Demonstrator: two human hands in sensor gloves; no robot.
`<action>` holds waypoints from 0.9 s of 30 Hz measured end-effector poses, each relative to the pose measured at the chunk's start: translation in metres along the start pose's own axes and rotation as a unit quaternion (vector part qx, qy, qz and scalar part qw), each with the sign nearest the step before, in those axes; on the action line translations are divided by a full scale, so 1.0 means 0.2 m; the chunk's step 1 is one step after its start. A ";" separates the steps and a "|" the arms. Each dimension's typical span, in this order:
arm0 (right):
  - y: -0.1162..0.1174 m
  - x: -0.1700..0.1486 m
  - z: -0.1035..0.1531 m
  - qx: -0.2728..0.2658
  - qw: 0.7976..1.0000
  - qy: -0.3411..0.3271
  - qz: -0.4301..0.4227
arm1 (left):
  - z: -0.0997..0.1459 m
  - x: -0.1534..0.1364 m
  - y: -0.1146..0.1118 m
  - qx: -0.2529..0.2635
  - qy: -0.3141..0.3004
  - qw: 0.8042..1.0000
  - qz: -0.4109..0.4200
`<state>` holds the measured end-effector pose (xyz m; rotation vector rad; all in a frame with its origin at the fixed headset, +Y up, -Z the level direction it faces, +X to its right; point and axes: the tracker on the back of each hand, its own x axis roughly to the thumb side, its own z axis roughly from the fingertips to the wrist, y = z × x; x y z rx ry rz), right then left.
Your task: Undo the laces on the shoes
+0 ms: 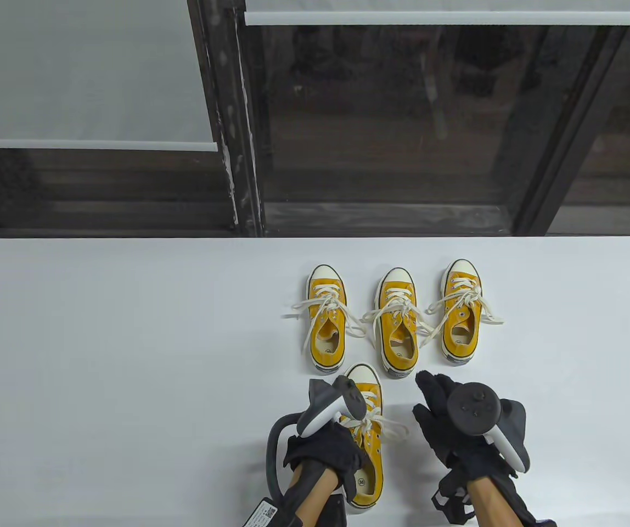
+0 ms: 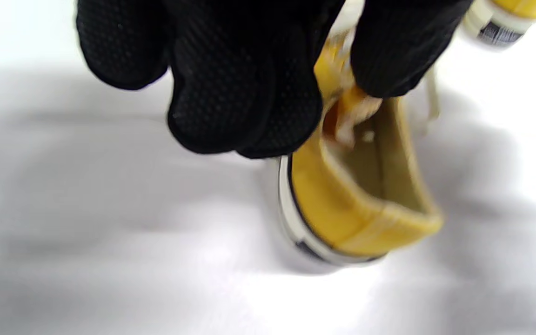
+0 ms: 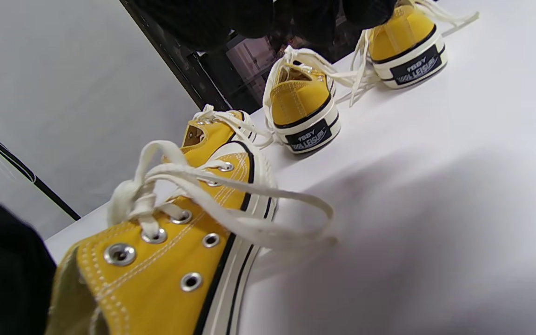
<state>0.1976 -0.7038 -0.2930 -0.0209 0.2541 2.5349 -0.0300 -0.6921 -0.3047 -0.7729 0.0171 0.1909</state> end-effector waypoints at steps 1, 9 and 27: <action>0.00 0.00 0.00 0.009 1.000 -0.001 -0.012 | 0.03 -0.01 0.04 0.022 -0.003 1.000 0.009; 0.04 0.08 -0.01 0.068 0.995 -0.016 -0.073 | 0.05 -0.14 0.08 0.112 -0.047 0.984 0.130; 0.10 0.26 -0.18 0.149 0.988 0.039 0.024 | -0.16 -0.12 -0.07 -0.057 -0.114 0.977 0.173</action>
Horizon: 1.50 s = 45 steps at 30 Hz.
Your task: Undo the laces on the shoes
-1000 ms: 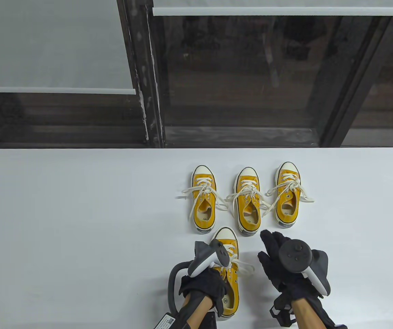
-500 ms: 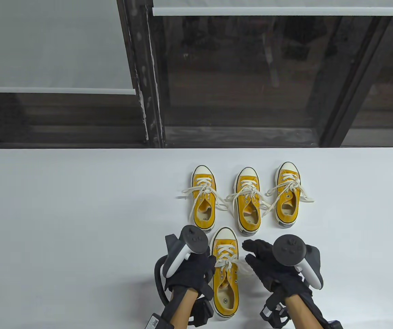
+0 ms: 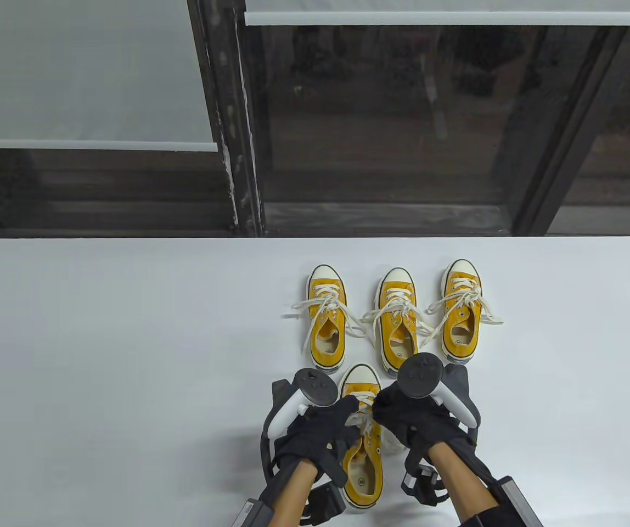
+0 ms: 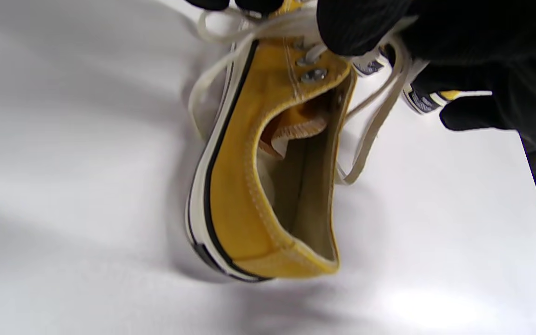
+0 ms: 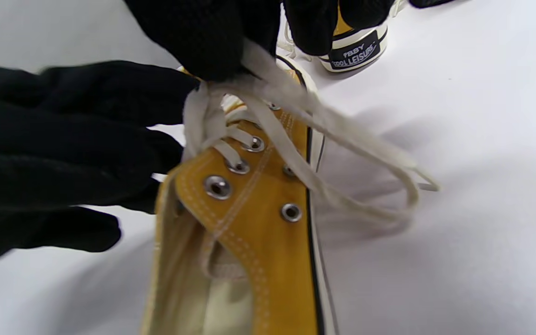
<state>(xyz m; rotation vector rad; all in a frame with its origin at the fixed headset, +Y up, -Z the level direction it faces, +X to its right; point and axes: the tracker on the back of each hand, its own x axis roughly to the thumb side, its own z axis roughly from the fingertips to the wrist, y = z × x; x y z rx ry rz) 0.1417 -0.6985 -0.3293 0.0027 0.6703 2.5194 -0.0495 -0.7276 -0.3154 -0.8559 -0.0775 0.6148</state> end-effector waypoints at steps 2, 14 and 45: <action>-0.01 0.00 0.01 0.012 0.999 -0.008 -0.031 | -0.01 0.01 -0.02 -0.014 -0.001 1.000 -0.014; -0.15 0.11 0.10 -0.014 0.999 -0.021 0.029 | -0.07 -0.02 -0.06 -0.035 0.021 0.999 -0.014; -0.74 0.07 0.59 -0.151 0.942 -0.192 -0.231 | 0.00 0.01 0.00 0.017 0.003 1.000 0.005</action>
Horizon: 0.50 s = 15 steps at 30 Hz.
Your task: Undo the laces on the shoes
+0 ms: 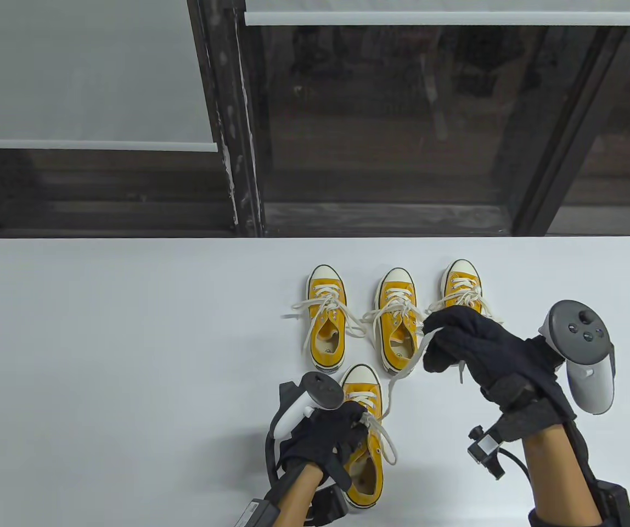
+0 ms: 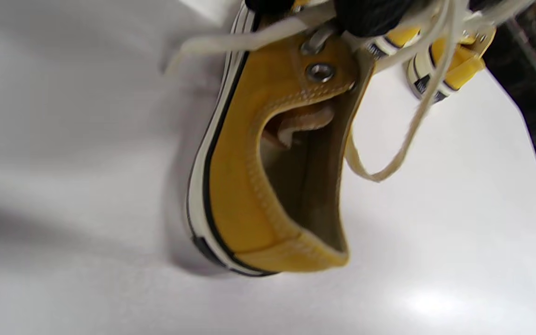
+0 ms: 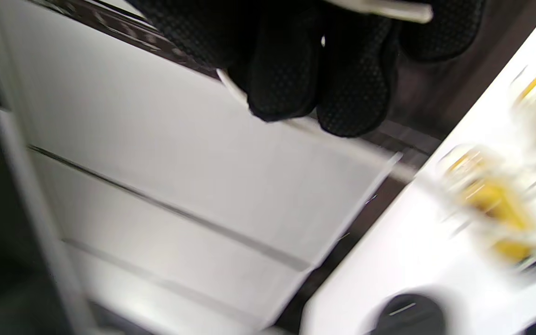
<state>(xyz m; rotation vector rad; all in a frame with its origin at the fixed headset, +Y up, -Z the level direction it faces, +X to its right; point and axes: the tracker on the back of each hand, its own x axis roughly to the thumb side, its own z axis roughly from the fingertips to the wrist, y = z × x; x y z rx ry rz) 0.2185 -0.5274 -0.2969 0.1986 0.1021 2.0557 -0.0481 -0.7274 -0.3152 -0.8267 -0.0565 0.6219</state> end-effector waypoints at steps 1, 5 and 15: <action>0.00 -0.05 0.00 -0.023 0.997 0.028 0.072 | 0.01 0.00 0.01 0.005 -0.004 1.000 0.003; 0.07 -0.23 0.00 -0.086 0.967 0.118 0.206 | 0.02 -0.03 0.04 -0.011 -0.025 0.998 0.052; 0.53 -0.34 0.04 0.081 0.967 0.079 0.229 | 0.05 -0.10 0.11 -0.031 -0.081 0.982 0.167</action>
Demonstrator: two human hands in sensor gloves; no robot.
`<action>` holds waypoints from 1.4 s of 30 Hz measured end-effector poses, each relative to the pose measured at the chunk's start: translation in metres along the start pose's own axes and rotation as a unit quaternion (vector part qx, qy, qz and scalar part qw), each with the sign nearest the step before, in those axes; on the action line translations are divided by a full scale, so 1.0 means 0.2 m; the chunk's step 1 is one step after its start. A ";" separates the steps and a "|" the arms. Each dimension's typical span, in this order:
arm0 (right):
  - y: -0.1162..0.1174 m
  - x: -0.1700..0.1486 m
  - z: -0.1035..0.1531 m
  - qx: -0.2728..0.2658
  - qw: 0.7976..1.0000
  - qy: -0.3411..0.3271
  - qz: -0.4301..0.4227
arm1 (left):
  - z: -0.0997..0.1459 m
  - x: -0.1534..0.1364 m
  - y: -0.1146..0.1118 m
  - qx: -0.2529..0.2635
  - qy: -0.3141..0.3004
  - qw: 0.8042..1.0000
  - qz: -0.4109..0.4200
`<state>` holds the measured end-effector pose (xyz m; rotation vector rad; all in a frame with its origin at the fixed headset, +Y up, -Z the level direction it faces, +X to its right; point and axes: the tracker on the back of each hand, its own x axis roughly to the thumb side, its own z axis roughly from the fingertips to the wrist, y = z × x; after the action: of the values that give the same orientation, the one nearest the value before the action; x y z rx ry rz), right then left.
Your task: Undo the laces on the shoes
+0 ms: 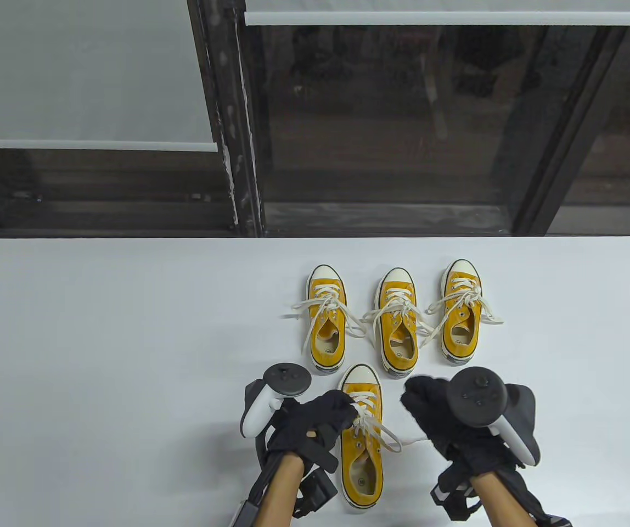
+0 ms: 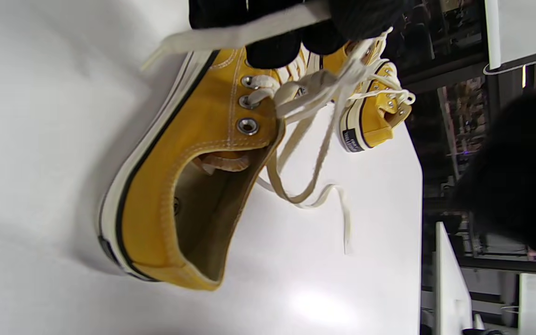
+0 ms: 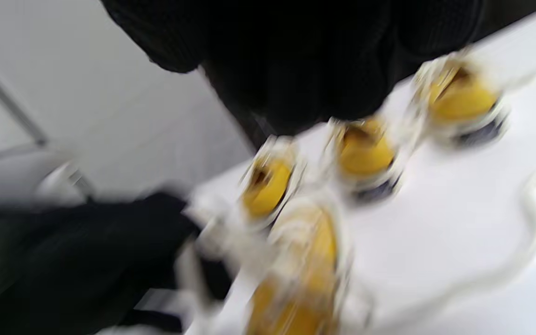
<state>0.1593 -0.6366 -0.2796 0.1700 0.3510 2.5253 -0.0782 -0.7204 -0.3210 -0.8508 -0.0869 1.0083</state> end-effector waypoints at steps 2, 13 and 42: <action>0.12 0.04 -0.03 0.109 0.994 0.015 -0.019 | 0.00 0.00 0.01 -0.006 -0.009 1.000 0.016; 0.34 0.02 -0.21 0.042 0.989 0.102 0.099 | 0.04 0.00 0.04 -0.055 -0.102 0.986 0.124; 0.40 -0.02 -0.22 0.016 0.993 0.054 0.099 | 0.27 0.09 0.16 0.041 -0.207 0.968 0.136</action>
<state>0.1112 -0.7121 -0.2981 0.0856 0.4379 2.7328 -0.1142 -0.6680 -0.3105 -0.5732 -0.2872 1.4305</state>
